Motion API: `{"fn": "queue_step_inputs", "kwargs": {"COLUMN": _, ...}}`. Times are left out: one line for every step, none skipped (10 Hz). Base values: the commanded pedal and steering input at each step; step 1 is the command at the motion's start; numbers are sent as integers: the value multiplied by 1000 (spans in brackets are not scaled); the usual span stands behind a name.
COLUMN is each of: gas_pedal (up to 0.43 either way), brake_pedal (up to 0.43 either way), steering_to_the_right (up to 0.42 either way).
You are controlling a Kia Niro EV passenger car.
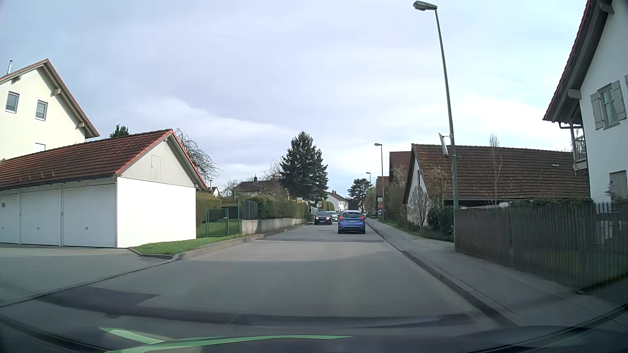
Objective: Follow the waypoints while adhering to traffic rules and regulations
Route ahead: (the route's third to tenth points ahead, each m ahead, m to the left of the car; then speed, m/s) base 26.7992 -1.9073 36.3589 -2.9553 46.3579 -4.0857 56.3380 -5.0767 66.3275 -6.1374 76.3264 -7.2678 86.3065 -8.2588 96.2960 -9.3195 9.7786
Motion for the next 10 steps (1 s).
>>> {"fn": "queue_step_inputs", "kwargs": {"gas_pedal": 209, "brake_pedal": 0, "steering_to_the_right": 41}}
{"fn": "queue_step_inputs", "kwargs": {"gas_pedal": 209, "brake_pedal": 0, "steering_to_the_right": 39}}
{"fn": "queue_step_inputs", "kwargs": {"gas_pedal": 209, "brake_pedal": 0, "steering_to_the_right": 38}}
{"fn": "queue_step_inputs", "kwargs": {"gas_pedal": 209, "brake_pedal": 0, "steering_to_the_right": 38}}
{"fn": "queue_step_inputs", "kwargs": {"gas_pedal": 209, "brake_pedal": 0, "steering_to_the_right": 38}}
{"fn": "queue_step_inputs", "kwargs": {"gas_pedal": 209, "brake_pedal": 0, "steering_to_the_right": 38}}
{"fn": "queue_step_inputs", "kwargs": {"gas_pedal": 209, "brake_pedal": 0, "steering_to_the_right": 38}}
{"fn": "queue_step_inputs", "kwargs": {"gas_pedal": 209, "brake_pedal": 0, "steering_to_the_right": 38}}
{"fn": "queue_step_inputs", "kwargs": {"gas_pedal": 209, "brake_pedal": 0, "steering_to_the_right": 38}}
{"fn": "queue_step_inputs", "kwargs": {"gas_pedal": 209, "brake_pedal": 0, "steering_to_the_right": 37}}
